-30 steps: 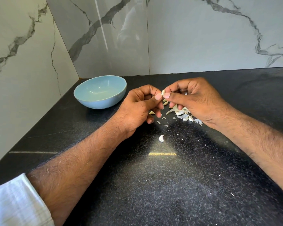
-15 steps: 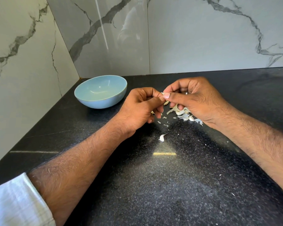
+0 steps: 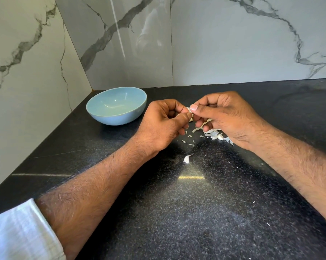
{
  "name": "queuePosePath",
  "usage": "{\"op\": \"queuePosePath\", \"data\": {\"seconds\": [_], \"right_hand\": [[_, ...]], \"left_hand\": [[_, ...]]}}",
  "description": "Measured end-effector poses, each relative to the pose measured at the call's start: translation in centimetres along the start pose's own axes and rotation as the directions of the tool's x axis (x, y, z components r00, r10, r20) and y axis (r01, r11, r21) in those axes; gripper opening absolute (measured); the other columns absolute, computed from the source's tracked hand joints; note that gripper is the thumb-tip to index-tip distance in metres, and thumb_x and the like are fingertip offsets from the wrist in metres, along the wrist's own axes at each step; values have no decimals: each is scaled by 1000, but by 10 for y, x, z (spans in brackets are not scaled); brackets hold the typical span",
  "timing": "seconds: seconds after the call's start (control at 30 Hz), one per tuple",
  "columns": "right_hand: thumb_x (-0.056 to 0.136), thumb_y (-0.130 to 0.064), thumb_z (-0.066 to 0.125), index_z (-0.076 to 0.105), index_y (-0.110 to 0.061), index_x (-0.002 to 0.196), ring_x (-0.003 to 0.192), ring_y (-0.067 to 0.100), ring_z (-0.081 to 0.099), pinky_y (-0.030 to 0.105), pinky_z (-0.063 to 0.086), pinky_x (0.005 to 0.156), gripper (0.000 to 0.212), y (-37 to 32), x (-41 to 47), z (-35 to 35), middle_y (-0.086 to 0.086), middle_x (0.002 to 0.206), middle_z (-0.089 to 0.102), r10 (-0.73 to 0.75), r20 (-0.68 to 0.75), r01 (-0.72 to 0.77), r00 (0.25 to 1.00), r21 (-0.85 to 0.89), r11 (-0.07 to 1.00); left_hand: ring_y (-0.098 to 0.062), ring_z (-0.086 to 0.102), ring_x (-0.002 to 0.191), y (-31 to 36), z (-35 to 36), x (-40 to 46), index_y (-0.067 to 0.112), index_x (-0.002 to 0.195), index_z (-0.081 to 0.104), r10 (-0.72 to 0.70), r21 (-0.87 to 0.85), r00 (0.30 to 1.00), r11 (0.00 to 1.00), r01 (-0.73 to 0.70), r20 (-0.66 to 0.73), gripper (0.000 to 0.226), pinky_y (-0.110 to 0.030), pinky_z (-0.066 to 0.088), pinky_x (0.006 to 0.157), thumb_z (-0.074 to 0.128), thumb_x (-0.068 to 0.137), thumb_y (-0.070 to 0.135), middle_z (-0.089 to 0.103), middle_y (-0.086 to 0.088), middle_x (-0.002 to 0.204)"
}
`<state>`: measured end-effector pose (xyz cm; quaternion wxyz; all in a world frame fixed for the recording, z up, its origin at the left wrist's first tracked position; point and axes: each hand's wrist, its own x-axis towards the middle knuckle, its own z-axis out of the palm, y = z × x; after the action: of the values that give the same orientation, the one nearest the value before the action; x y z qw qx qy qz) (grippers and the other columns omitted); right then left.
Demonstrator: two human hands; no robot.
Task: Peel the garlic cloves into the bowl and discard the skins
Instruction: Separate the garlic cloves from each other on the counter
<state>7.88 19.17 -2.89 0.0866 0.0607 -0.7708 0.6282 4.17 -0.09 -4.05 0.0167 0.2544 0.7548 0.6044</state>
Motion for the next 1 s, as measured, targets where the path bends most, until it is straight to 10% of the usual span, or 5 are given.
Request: {"op": "queuePosePath", "data": {"seconds": [0.3, 1.0], "right_hand": [[94, 4, 67, 75, -4, 102, 78, 20, 68, 32, 58, 69, 14, -1, 0, -3, 13, 91, 73, 55, 83, -73, 995, 234, 969], [90, 2, 73, 72, -5, 107, 81, 24, 72, 36, 62, 72, 18, -4, 0, -9, 19, 92, 72, 34, 76, -47, 997, 167, 985]], "left_hand": [[-15, 60, 56, 0, -1, 1, 9, 90, 70, -22, -119, 1000, 993, 23, 8, 12, -24, 44, 49, 69, 102, 6, 68, -3, 66], [-21, 63, 65, -2, -3, 1, 7, 102, 66, -1, -94, 999, 996, -4, -50, 21, -23, 45, 46, 83, 90, 6, 71, -11, 84]]}}
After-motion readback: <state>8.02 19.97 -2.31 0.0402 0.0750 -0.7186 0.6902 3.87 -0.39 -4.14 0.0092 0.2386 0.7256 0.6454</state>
